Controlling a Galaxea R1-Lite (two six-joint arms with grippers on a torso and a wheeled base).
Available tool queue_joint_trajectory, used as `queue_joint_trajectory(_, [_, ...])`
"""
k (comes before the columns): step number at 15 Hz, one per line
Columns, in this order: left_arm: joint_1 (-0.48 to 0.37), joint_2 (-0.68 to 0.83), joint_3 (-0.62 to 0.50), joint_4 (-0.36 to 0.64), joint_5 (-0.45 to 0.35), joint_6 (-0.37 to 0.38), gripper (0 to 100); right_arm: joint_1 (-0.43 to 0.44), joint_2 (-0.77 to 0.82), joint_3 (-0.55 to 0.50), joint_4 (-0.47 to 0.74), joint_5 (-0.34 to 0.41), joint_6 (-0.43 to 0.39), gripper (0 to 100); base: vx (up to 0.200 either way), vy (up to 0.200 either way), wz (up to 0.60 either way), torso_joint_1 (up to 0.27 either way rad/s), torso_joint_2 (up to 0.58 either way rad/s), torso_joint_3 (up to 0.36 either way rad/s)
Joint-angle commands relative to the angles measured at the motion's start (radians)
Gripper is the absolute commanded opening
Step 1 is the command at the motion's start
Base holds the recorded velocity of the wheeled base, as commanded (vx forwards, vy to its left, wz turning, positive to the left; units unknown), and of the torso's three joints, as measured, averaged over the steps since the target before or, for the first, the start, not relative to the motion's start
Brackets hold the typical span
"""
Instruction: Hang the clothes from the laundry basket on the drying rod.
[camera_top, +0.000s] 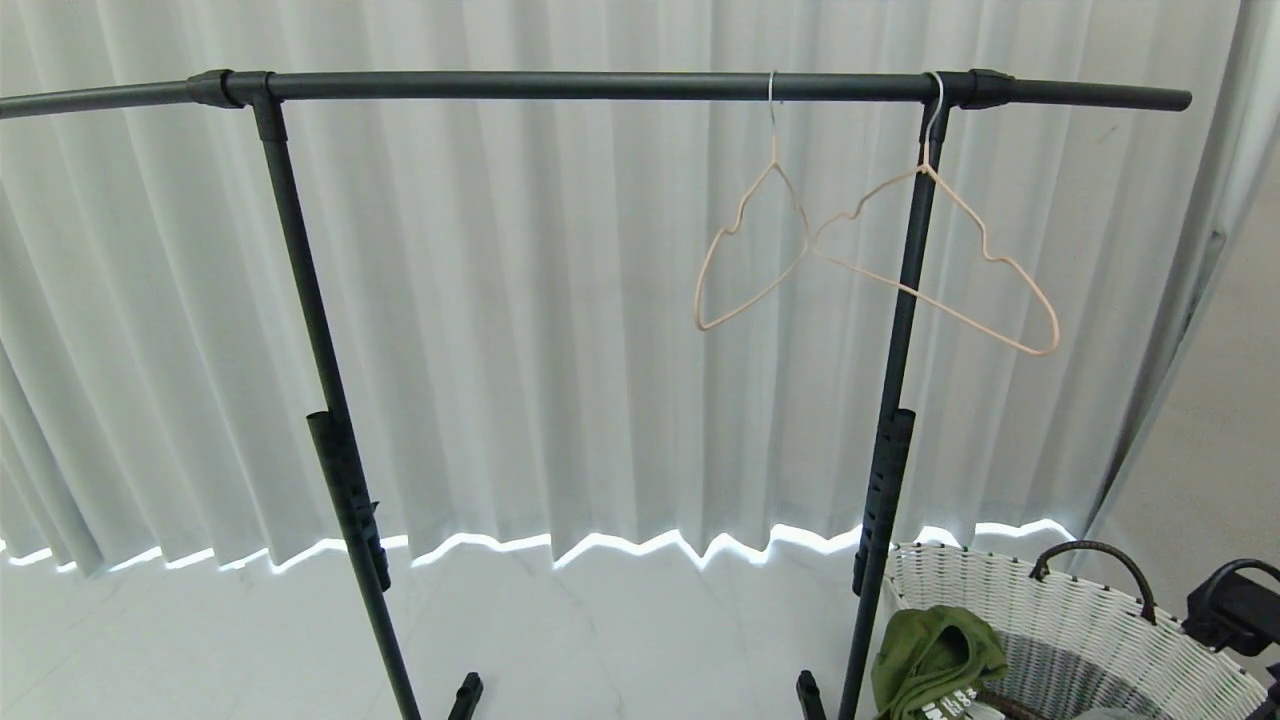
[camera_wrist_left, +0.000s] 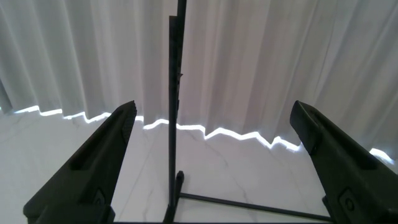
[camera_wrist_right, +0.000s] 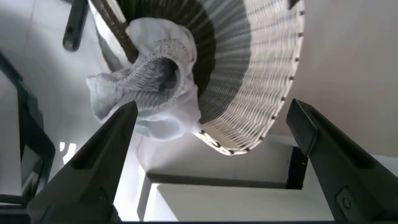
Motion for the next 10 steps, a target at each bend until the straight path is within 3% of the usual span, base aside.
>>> queue_joint_trajectory(1, [0.0,0.0,0.0,0.0,0.0,0.0,100,0.001,0.103,0.008,-0.028,0.0,-0.007,100,0.0,0.0,0.0,0.0,0.0,0.0])
queue_joint_trajectory(5, [0.0,0.0,0.0,0.0,0.0,0.0,100,-0.023,0.289,0.077,-0.226,0.0,-0.02,100,0.0,0.0,0.0,0.0,0.0,0.0])
queue_joint_trajectory(7, [0.0,0.0,0.0,0.0,0.0,0.0,100,-0.042,0.339,0.08,-0.273,-0.001,-0.07,100,0.0,0.0,0.0,0.0,0.0,0.0])
queue_joint_trajectory(10, [0.0,0.0,0.0,0.0,0.0,0.0,100,-0.062,0.407,0.071,-0.33,-0.009,-0.081,100,0.0,0.0,0.0,0.0,0.0,0.0])
